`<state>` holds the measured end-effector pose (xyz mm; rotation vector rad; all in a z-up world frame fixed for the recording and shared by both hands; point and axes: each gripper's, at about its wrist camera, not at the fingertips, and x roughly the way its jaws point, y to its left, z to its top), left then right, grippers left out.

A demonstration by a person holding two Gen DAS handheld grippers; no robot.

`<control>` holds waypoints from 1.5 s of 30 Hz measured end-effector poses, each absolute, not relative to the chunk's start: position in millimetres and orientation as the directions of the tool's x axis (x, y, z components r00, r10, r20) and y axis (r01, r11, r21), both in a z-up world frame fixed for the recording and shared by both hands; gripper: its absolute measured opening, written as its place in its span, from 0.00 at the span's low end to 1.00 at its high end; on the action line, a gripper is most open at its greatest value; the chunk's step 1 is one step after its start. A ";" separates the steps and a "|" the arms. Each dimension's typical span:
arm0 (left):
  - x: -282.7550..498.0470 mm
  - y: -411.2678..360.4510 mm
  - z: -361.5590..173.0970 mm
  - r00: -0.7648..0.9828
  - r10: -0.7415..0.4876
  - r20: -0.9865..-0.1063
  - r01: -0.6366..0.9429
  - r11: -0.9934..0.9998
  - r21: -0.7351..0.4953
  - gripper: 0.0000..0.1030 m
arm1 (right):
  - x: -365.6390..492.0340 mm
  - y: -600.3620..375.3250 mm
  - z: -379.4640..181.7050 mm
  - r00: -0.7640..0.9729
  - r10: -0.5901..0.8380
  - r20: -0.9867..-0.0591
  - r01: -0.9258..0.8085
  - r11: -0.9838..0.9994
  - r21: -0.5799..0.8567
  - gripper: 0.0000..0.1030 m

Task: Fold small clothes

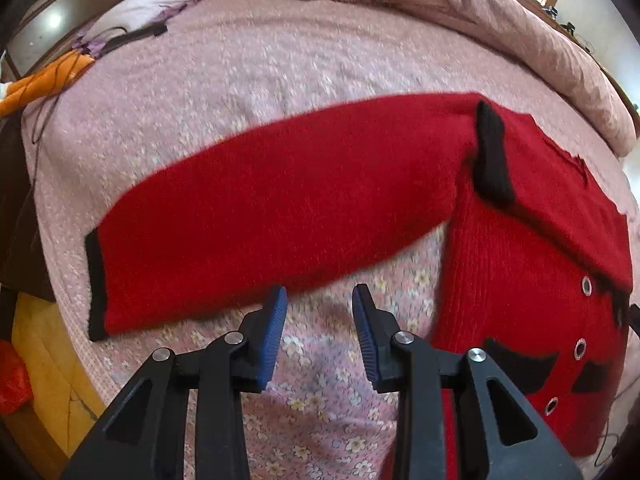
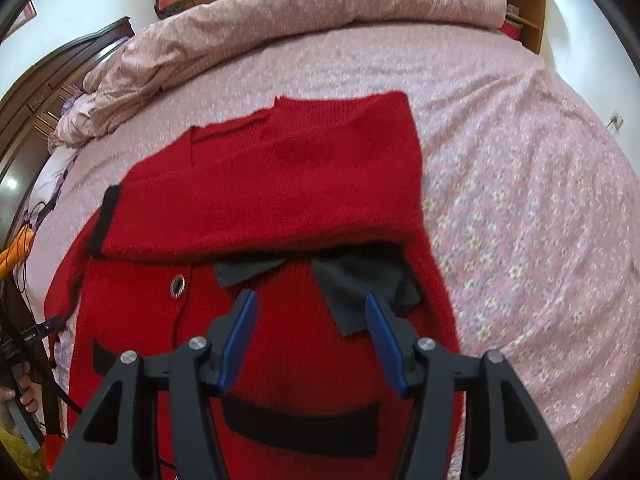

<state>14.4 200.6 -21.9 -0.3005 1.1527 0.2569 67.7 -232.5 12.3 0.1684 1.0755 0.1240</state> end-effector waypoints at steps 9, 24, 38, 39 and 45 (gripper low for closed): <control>13.3 201.9 -45.4 0.366 0.061 -0.929 -0.316 0.947 -0.062 0.26 | 63.4 -219.7 -4.5 0.426 0.183 -0.886 -0.034 0.982 0.186 0.57; 10.9 232.9 -49.1 0.450 0.262 -0.854 -0.458 0.888 0.032 0.26 | 72.6 -219.8 -20.3 0.395 0.167 -0.904 -0.012 0.984 0.177 0.59; 11.0 258.2 -31.6 0.508 0.253 -0.823 -0.539 0.839 -0.074 0.00 | 74.5 -220.5 -23.2 0.405 0.192 -0.894 -0.008 0.978 0.206 0.65; 9.1 259.4 -26.3 0.527 0.254 -0.811 -0.540 0.837 -0.088 0.00 | 74.3 -221.2 -23.0 0.405 0.193 -0.894 -0.007 0.978 0.208 0.65; 8.2 255.9 22.2 0.641 0.288 -0.711 -0.514 0.850 -0.119 0.00 | 70.6 -222.7 -18.9 0.413 0.207 -0.887 0.002 0.974 0.228 0.65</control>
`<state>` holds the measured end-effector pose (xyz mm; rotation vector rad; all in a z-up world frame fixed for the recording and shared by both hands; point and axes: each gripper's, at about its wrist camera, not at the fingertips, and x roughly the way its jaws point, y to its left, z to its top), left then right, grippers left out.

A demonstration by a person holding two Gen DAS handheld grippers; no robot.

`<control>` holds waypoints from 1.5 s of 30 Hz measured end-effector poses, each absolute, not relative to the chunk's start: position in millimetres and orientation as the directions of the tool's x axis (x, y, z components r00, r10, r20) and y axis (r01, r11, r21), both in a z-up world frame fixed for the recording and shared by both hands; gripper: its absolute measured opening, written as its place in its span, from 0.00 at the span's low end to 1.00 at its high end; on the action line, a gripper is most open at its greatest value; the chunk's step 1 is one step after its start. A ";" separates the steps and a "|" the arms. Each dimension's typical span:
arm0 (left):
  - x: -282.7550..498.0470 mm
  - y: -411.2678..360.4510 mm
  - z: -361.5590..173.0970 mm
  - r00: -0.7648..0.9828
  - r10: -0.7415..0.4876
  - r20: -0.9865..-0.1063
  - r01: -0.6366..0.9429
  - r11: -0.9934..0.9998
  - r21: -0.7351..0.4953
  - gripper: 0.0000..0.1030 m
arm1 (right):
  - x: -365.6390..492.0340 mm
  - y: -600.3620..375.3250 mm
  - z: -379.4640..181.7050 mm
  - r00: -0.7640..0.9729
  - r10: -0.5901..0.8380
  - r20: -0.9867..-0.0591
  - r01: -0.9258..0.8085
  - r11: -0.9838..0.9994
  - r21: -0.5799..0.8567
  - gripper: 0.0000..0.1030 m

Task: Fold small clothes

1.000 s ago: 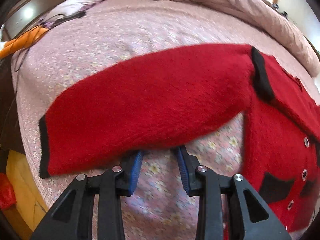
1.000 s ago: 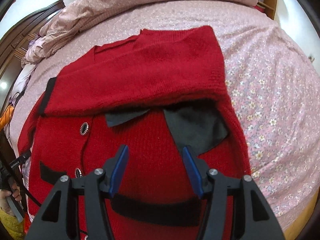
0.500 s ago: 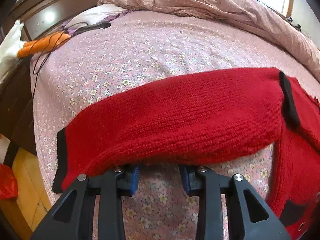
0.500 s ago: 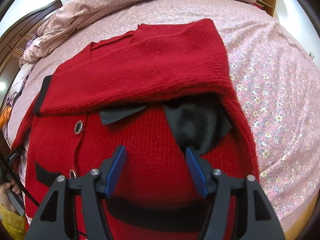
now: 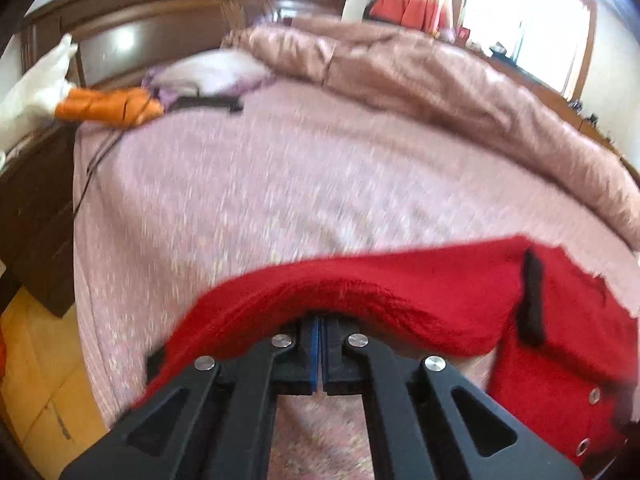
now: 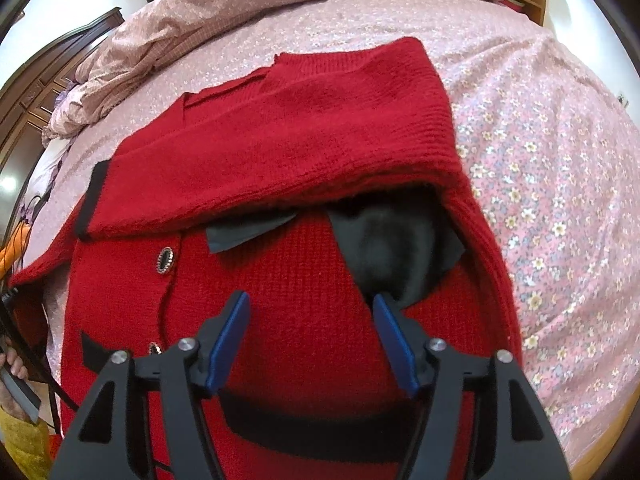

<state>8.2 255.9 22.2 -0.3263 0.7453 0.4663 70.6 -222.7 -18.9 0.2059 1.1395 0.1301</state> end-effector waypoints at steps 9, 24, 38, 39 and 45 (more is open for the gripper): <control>19.7 222.7 110.5 0.817 0.237 -0.526 -0.373 0.912 -0.168 0.00 | 59.5 -225.0 -5.6 0.443 0.250 -0.861 -0.008 0.962 0.274 0.65; 30.2 204.5 79.4 0.654 0.066 -0.754 -0.414 0.865 -0.283 0.19 | 56.0 -221.0 1.1 0.460 0.244 -0.853 -0.038 0.966 0.256 0.65; 33.3 248.6 16.7 0.654 0.043 -0.756 -0.593 0.650 -0.476 0.32 | 54.9 -222.3 -7.1 0.444 0.246 -0.862 -0.028 0.965 0.261 0.65; 35.8 253.7 12.3 0.655 0.054 -0.753 -0.605 0.635 -0.481 0.32 | 54.9 -222.4 -7.3 0.443 0.244 -0.863 -0.026 0.966 0.259 0.65; 44.8 269.9 -2.0 0.681 0.060 -0.730 -0.613 0.592 -0.524 0.23 | 55.7 -223.1 -7.1 0.441 0.229 -0.868 -0.018 0.969 0.246 0.65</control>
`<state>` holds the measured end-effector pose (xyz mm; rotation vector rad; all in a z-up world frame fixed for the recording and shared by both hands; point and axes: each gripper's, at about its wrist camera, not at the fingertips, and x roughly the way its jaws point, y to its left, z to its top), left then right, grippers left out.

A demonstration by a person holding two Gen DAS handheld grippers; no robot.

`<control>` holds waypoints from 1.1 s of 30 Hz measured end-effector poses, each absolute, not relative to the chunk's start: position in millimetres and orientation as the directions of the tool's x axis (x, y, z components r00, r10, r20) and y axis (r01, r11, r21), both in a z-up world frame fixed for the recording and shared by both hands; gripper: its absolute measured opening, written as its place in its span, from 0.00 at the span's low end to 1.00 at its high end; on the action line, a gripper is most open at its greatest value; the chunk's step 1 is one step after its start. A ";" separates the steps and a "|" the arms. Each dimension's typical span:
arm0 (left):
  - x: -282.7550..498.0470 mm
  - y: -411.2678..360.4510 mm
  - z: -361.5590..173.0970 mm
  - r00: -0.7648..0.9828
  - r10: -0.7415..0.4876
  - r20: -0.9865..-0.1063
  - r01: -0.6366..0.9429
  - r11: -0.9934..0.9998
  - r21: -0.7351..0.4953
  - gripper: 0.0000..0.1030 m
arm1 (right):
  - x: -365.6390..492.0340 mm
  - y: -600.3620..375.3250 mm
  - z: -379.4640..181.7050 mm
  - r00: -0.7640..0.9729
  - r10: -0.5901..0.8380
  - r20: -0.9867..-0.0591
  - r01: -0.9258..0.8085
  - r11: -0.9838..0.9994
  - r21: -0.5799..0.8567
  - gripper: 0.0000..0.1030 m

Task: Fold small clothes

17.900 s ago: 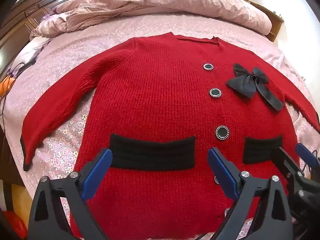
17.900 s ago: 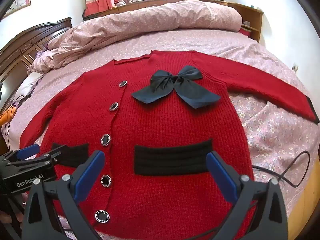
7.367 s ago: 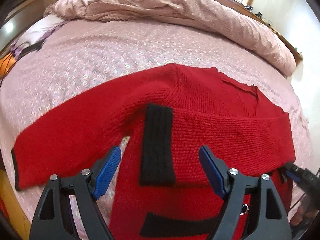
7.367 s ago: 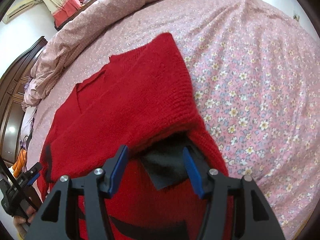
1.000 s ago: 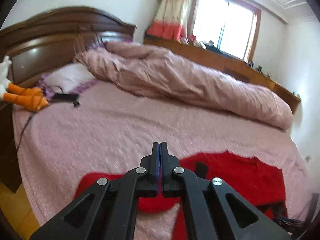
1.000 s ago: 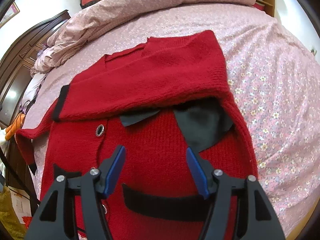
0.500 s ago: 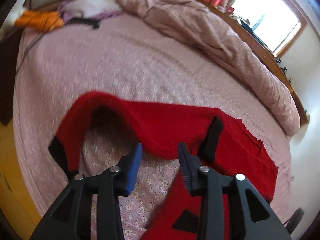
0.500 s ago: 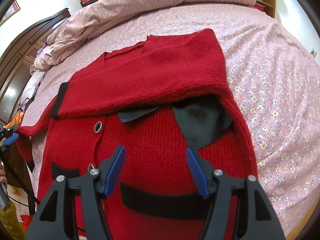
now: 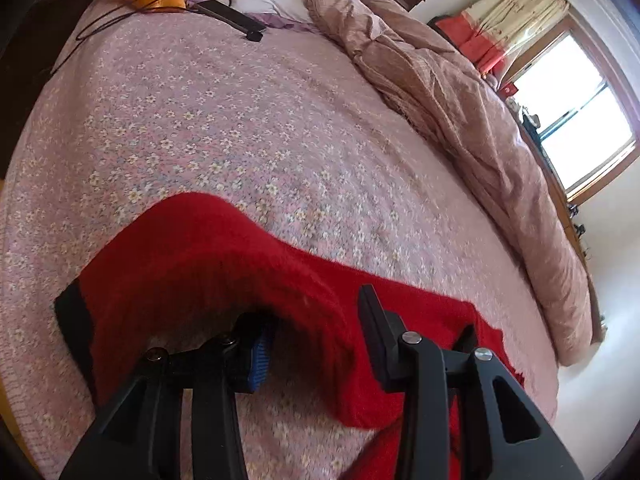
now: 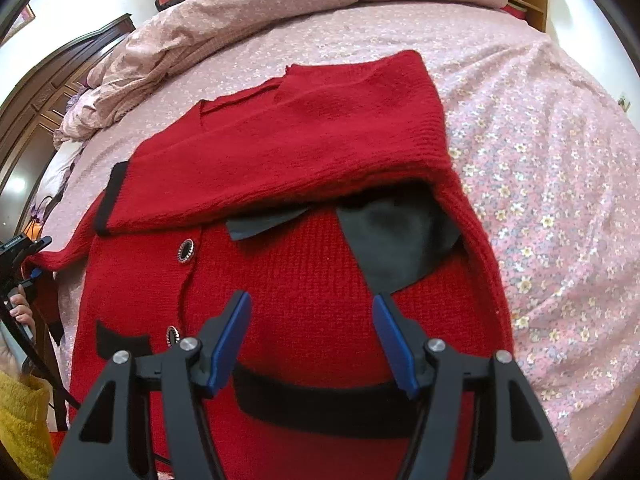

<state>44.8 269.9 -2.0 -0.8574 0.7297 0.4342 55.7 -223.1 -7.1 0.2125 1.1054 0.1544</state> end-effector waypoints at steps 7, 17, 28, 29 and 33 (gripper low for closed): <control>45.6 268.4 17.1 0.740 0.060 -0.670 -0.522 0.679 -0.516 0.03 | 55.7 -224.2 -7.3 0.443 0.232 -0.866 -0.011 0.967 0.254 0.65; 57.1 217.3 99.0 0.865 0.014 -0.502 -0.284 0.838 -0.466 0.02 | 48.9 -225.2 -0.5 0.468 0.246 -0.849 -0.021 0.963 0.268 0.65; 110.0 96.6 102.0 0.821 -0.240 -0.518 0.004 0.910 -0.415 0.02 | 41.2 -237.0 5.4 0.494 0.249 -0.833 0.001 0.958 0.287 0.65; 115.2 87.0 95.6 0.804 -0.259 -0.535 0.016 0.909 -0.416 0.02 | 39.6 -239.8 6.4 0.499 0.246 -0.831 0.005 0.958 0.287 0.65; 128.1 52.2 67.5 0.737 -0.303 -0.604 0.047 0.914 -0.402 0.03 | 36.2 -248.1 7.4 0.508 0.242 -0.827 0.022 0.956 0.293 0.65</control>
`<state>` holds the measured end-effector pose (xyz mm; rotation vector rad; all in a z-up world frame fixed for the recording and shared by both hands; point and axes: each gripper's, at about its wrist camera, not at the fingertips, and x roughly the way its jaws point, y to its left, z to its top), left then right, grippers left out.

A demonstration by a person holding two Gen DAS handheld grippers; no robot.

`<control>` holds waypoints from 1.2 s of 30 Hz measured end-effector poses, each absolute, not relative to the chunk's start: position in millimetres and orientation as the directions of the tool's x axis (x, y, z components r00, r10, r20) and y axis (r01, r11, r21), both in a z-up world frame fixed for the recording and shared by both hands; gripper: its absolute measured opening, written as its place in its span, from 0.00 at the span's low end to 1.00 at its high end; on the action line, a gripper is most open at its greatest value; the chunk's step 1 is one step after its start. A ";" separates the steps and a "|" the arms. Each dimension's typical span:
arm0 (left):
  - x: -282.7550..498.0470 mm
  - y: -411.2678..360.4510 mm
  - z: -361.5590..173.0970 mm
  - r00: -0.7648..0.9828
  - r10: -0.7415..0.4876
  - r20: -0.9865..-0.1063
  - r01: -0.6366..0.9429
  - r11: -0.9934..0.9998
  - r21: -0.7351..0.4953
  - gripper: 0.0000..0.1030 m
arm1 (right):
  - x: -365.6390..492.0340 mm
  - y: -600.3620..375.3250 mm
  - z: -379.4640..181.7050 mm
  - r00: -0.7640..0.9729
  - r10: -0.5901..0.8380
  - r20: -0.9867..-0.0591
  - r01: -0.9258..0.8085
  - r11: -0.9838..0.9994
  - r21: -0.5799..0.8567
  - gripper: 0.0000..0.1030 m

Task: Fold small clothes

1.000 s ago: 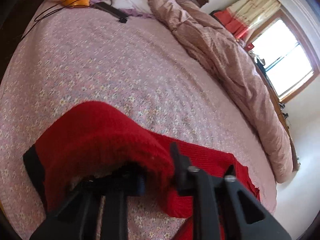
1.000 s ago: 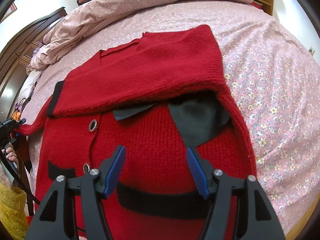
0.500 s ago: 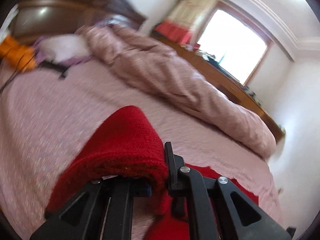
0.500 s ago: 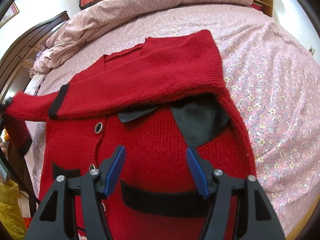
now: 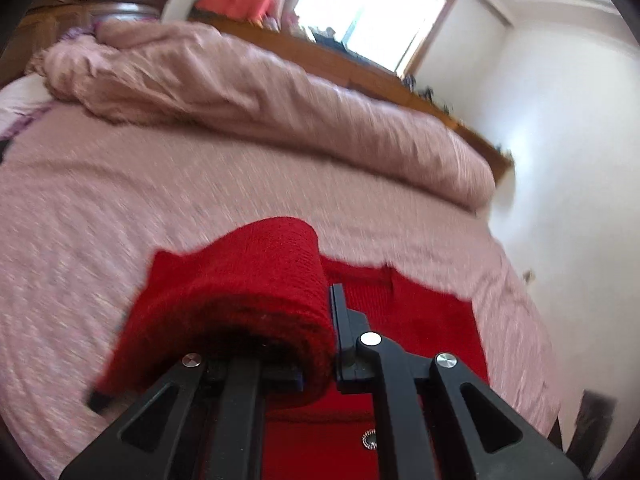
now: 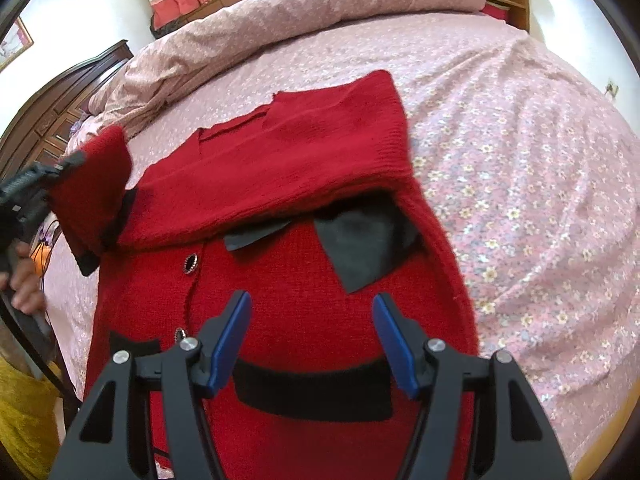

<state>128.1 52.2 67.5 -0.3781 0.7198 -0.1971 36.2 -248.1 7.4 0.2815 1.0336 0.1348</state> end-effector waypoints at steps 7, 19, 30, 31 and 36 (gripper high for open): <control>140.7 11.3 16.3 0.615 -0.299 -0.729 0.049 0.938 -0.344 0.03 | 35.1 -254.7 -0.9 0.493 0.245 -0.835 0.043 0.952 0.304 0.65; 126.5 -0.7 -4.3 0.501 -0.213 -0.839 0.037 0.974 -0.224 0.11 | 40.3 -257.8 -19.5 0.458 0.251 -0.853 0.064 0.948 0.313 0.65; 92.3 19.4 9.4 0.413 -0.187 -0.892 0.024 0.981 -0.194 0.19 | 41.7 -251.9 -11.5 0.468 0.245 -0.849 0.048 0.952 0.301 0.65; 88.3 22.2 10.5 0.412 -0.162 -0.897 0.013 0.985 -0.172 0.19 | 41.6 -250.5 -9.9 0.470 0.246 -0.848 0.042 0.953 0.300 0.65; 74.0 45.1 14.2 0.407 -0.094 -0.909 -0.039 0.992 -0.121 0.19 | 44.4 -236.9 1.3 0.482 0.252 -0.839 -0.005 0.959 0.285 0.65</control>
